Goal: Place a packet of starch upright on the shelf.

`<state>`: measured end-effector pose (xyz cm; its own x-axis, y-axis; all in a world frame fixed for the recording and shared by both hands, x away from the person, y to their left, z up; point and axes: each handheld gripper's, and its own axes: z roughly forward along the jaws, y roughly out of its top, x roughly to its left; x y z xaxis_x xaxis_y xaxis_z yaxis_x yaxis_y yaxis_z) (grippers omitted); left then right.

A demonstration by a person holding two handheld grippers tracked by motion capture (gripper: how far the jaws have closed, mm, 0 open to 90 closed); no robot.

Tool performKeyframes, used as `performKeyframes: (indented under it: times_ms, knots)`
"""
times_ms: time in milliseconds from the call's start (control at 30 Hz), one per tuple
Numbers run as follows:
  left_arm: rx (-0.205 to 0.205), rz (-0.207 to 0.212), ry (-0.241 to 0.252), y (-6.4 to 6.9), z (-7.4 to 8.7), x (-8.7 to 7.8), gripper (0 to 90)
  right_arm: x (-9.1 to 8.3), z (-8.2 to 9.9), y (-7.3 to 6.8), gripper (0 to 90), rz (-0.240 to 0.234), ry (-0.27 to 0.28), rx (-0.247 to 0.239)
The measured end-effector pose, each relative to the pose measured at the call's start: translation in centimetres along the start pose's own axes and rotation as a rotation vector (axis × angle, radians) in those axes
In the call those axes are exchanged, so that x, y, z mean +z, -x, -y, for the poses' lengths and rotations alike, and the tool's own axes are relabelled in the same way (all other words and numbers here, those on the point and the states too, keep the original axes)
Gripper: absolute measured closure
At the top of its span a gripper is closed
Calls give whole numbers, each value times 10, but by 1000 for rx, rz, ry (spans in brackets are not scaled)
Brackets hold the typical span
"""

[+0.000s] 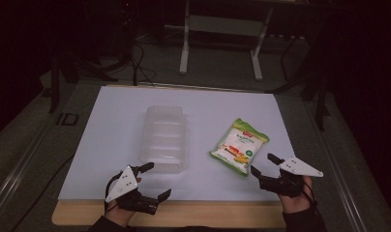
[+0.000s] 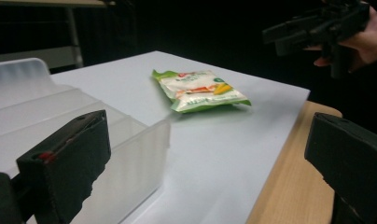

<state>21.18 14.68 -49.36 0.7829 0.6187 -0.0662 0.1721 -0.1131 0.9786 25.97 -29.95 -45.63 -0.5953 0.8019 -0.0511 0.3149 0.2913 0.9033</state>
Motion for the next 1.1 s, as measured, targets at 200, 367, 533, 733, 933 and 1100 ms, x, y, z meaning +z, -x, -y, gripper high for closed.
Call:
performKeyframes:
  times_ms: [200, 367, 533, 733, 933, 1100]
  knots:
    - [7, 9, -16, 5, -5, -2, 6, 0, -2, -5, 167, -17, 10, -36]
    - [14, 21, -32, 7, -8, -3, 6, 1, -5, -13, 109, -50, 29, -87]
    - [36, 31, -53, 8, -8, -3, 6, 2, -7, -15, 105, -89, 19, -64]
    - [68, 36, -59, 9, -9, -3, 6, -3, -19, -14, 98, -88, 55, 14]
    - [73, 38, -53, 9, -10, -4, 6, -6, -31, -10, 98, -94, 70, 3]
    - [72, 40, -57, 9, -10, -4, 6, -2, -38, -7, 98, -100, 71, -30]
